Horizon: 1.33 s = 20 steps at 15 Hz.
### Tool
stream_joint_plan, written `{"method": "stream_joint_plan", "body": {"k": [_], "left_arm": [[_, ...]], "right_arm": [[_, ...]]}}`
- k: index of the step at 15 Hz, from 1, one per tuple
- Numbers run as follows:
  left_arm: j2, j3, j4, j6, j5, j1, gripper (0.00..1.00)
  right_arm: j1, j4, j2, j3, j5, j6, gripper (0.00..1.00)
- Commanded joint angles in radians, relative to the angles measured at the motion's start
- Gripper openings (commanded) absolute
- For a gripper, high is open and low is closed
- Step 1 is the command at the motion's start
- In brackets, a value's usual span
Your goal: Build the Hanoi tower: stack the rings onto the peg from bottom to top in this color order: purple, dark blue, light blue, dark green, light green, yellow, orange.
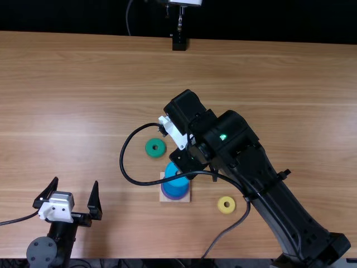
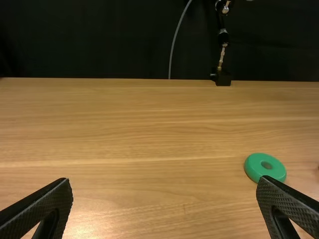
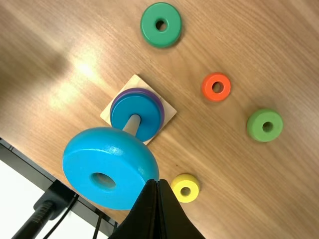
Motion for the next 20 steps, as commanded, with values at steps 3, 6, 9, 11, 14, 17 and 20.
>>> {"method": "stream_joint_plan", "body": {"k": [3, 6, 9, 11, 14, 17, 20], "left_arm": [[-0.012, -0.044, -0.005, 0.011, 0.016, 0.0, 1.0], [-0.012, -0.044, -0.005, 0.011, 0.016, 0.0, 1.0], [-0.012, -0.044, -0.005, 0.011, 0.016, 0.0, 1.0], [-0.012, -0.044, -0.005, 0.011, 0.016, 0.0, 1.0], [-0.012, -0.044, -0.005, 0.011, 0.016, 0.0, 1.0], [-0.012, -0.044, -0.005, 0.011, 0.016, 0.0, 1.0], [-0.012, -0.044, -0.007, 0.011, 0.016, 0.0, 1.0]], "right_arm": [[0.02, -0.002, -0.007, -0.01, -0.014, 0.006, 0.0], [0.051, -0.004, -0.007, -0.013, -0.012, 0.006, 0.0], [0.054, -0.004, -0.007, -0.013, -0.012, 0.008, 0.0], [0.052, -0.004, -0.009, -0.035, -0.012, 0.006, 0.0], [0.042, 0.0, -0.009, -0.072, -0.014, 0.006, 0.0], [0.043, 0.005, -0.007, -0.098, -0.014, 0.005, 0.0], [0.045, 0.007, -0.007, -0.082, -0.014, 0.006, 0.0]]}}
